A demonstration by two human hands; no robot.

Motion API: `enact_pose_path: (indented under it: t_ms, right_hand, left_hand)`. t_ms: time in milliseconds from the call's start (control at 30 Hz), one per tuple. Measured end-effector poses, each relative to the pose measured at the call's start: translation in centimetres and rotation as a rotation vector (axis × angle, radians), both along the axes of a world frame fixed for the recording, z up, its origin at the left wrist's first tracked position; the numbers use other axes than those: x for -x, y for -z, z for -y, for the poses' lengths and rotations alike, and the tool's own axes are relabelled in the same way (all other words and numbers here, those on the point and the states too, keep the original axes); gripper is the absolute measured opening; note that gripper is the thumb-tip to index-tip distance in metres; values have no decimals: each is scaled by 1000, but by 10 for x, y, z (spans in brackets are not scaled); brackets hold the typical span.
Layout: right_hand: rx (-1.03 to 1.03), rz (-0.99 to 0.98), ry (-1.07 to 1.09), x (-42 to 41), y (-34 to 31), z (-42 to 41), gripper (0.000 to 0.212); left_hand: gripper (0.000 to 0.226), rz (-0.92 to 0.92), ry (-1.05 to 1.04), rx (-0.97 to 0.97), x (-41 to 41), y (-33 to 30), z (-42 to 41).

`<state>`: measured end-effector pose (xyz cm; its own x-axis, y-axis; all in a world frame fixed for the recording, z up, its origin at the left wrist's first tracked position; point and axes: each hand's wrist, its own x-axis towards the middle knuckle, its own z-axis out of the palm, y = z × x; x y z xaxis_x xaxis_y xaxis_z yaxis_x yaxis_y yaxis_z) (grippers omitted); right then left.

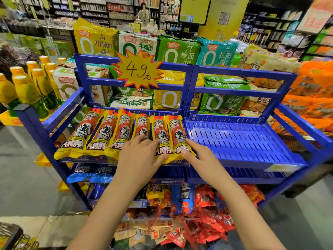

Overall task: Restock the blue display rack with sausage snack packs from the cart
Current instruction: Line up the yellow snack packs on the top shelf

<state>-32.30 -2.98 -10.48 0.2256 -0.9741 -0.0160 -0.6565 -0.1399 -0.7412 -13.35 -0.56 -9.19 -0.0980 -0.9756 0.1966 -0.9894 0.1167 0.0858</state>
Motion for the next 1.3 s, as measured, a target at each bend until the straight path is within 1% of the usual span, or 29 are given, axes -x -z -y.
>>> enact_pose_path:
  t_ms: [133, 267, 333, 400, 500, 600, 700, 767, 833, 967, 1067, 1100, 1133, 1167, 1233, 1267, 1300]
  right_hand:
    - [-5, -10, 15, -1, 0, 1, 61]
    - [32, 46, 23, 1, -7, -5, 58]
    - [108, 29, 50, 1, -16, -11, 54]
    - [230, -11, 36, -3, -25, -20, 50]
    - [430, -41, -64, -24, -37, -37, 45]
    - [609, -27, -222, -59, -42, -60, 44]
    - [693, -24, -405, -98, -32, -89, 43]
    - [676, -40, -527, -126, -15, -110, 44]
    - [643, -90, -642, -153, 9, -128, 48]
    - [549, -221, -845, -201, 60, -164, 51]
    - [481, -248, -933, -235, 94, -191, 48]
    - [458, -266, -953, -246, 105, -201, 44]
    - [412, -297, -980, -258, 116, -211, 42]
    - [359, -328, -1009, -270, 125, -221, 41]
    - [264, -417, -1050, -293, 142, -242, 38]
    - [238, -462, -1063, -304, 151, -252, 36]
    - [210, -497, -1066, -315, 158, -261, 36]
  left_hand:
    - [59, -6, -12, 7, 4, 0, -1]
    - [56, -82, 9, 19, 1, -11, -6]
    - [55, -112, -12, 44, -4, -21, -14]
    - [52, -124, -85, 90, -14, -31, -30]
    - [48, -125, -249, 166, -36, -37, -64]
    - [43, -108, -410, 191, -61, -31, -108]
    - [40, -116, -519, 216, -87, -9, -157]
    - [43, -107, -566, 161, -104, 13, -193]
    - [50, -111, -622, 46, -119, 41, -227]
    - [55, -308, -800, -147, -141, 90, -292]
    - [53, -367, -897, -286, -157, 117, -337]
    - [58, -386, -915, -314, -164, 122, -350]
    - [64, -398, -930, -348, -172, 128, -363]
    - [64, -400, -944, -371, -183, 134, -376]
    - [51, -395, -959, -461, -208, 149, -400]
    - [52, -405, -963, -496, -221, 155, -412]
    - [58, -399, -962, -513, -234, 160, -422]
